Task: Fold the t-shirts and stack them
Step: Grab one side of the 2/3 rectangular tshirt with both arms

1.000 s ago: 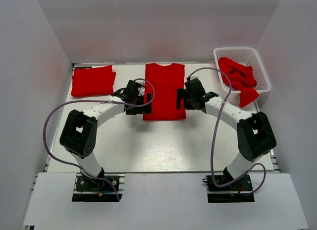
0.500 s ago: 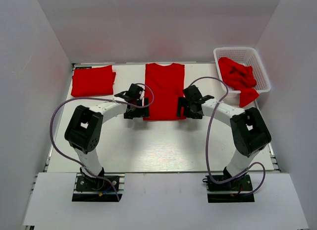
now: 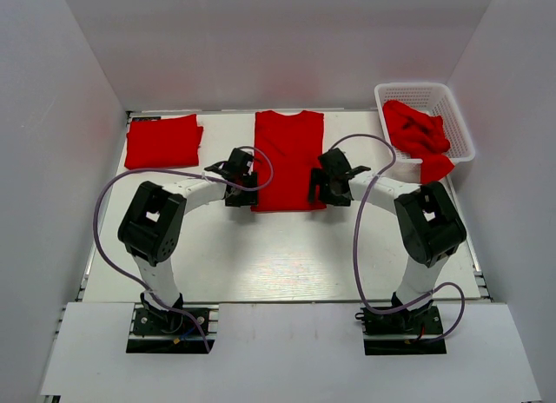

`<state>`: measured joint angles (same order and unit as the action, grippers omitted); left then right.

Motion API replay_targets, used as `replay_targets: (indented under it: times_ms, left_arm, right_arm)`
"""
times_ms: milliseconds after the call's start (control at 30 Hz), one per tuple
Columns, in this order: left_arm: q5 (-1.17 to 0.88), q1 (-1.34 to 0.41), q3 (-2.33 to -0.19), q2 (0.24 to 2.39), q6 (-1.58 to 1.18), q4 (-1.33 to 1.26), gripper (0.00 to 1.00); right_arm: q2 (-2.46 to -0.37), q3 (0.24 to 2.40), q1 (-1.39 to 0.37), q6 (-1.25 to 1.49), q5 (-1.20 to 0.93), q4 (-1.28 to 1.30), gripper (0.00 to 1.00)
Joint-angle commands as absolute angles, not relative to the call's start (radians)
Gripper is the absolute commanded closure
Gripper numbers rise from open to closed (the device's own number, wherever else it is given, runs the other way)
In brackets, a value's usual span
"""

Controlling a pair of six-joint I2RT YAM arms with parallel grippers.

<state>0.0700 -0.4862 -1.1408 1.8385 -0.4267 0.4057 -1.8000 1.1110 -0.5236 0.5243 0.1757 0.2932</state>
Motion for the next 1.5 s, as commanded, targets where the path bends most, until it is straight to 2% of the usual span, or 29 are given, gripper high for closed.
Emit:
replay_targets:
  times_ms: [0,67,100,267,333,367,400,433,467,500,533,600,833,1133,1333,1467]
  left_arm:
    - [0.049,-0.489,-1.101,1.879,-0.428,0.405,0.38]
    - [0.049,-0.489,-1.092,1.879,-0.428,0.396,0.39]
    - [0.040,-0.489,-1.082,1.879,-0.428,0.396,0.43]
    - [0.031,-0.489,-1.081,1.911,-0.428,0.387,0.49]
    - [0.011,-0.489,-1.081,1.920,-0.428,0.376,0.57]
    - [0.011,-0.489,-1.081,1.921,-0.428,0.365,0.61]
    - [0.000,-0.489,-1.081,1.930,-0.428,0.356,0.69]
    - [-0.014,-0.489,-1.072,1.930,-0.428,0.356,0.74]
    - [-0.014,-0.489,-1.072,1.930,-0.428,0.356,0.78]
    - [-0.034,-0.489,-1.072,1.930,-0.428,0.336,0.84]
    - [-0.043,-0.489,-1.059,1.930,-0.428,0.327,0.99]
    - [-0.052,-0.489,-1.036,1.921,-0.439,0.295,1.00]
    - [-0.022,-0.489,-0.928,1.768,-0.469,0.281,1.00]
    - [-0.067,-0.529,-0.760,1.490,-0.489,0.420,1.00]
    - [-0.106,-0.578,-0.738,1.327,-0.500,0.566,1.00]
    - [-0.091,-0.588,-0.814,1.272,-0.543,0.641,1.00]
  right_arm:
    - [-1.782,1.121,-0.515,0.531,0.173,0.250,0.16]
    - [-1.793,1.121,-0.514,0.532,0.170,0.256,0.18]
    - [-1.796,1.121,-0.512,0.532,0.167,0.256,0.19]
    - [-1.799,1.105,-0.511,0.525,0.161,0.262,0.41]
    - [-1.793,1.076,-0.511,0.526,0.157,0.250,0.42]
    - [-1.790,1.062,-0.512,0.526,0.158,0.236,0.50]
    - [-1.793,1.054,-0.511,0.526,0.153,0.236,0.54]
    - [-1.796,1.040,-0.509,0.532,0.141,0.238,0.58]
    - [-1.795,1.035,-0.512,0.529,0.147,0.229,0.74]
    - [-1.798,1.031,-0.512,0.529,0.134,0.219,0.79]
    - [-1.796,1.025,-0.514,0.528,0.103,0.210,0.83]
    - [-1.795,1.006,-0.512,0.511,0.097,0.186,1.00]
    - [-1.721,0.936,-0.517,0.499,0.136,0.210,1.00]
    - [-1.438,0.715,-0.543,0.480,0.023,0.323,1.00]
    - [-1.269,0.624,-0.595,0.499,-0.074,0.385,1.00]
    - [-1.210,0.652,-0.609,0.492,-0.040,0.440,1.00]
